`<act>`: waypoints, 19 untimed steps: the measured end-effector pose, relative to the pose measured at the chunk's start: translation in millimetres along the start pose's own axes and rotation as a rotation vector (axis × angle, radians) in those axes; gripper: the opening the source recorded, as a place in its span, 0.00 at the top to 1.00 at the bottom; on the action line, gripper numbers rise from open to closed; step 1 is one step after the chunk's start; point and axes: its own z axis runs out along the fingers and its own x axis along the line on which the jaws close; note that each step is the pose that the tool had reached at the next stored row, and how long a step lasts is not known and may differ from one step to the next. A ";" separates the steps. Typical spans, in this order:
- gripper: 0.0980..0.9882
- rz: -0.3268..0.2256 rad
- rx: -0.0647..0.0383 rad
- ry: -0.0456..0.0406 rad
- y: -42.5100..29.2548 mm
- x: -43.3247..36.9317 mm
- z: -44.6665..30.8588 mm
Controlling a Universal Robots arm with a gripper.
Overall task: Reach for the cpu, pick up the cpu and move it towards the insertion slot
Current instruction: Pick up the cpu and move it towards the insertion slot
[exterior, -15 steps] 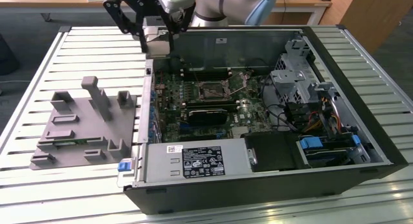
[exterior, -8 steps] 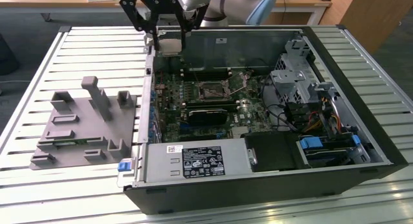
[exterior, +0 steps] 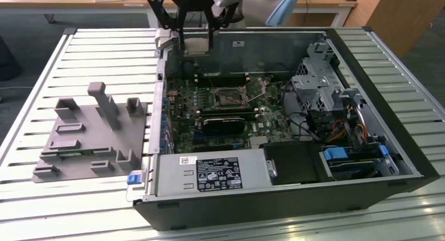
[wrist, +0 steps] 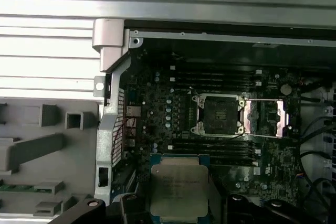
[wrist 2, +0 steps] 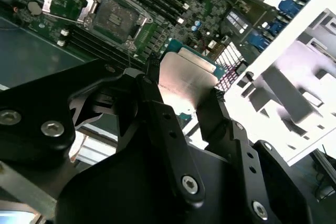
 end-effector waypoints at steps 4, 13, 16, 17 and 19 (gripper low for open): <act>0.51 0.000 0.000 0.0000 6.3 -12.1 0.8; 0.51 0.000 0.000 0.0000 13.1 -42.2 2.1; 0.51 0.000 0.000 0.0000 12.9 -53.9 2.5; 0.51 0.000 0.000 0.0000 12.9 -57.1 2.6; 0.51 0.000 0.000 0.0000 12.8 -62.6 2.9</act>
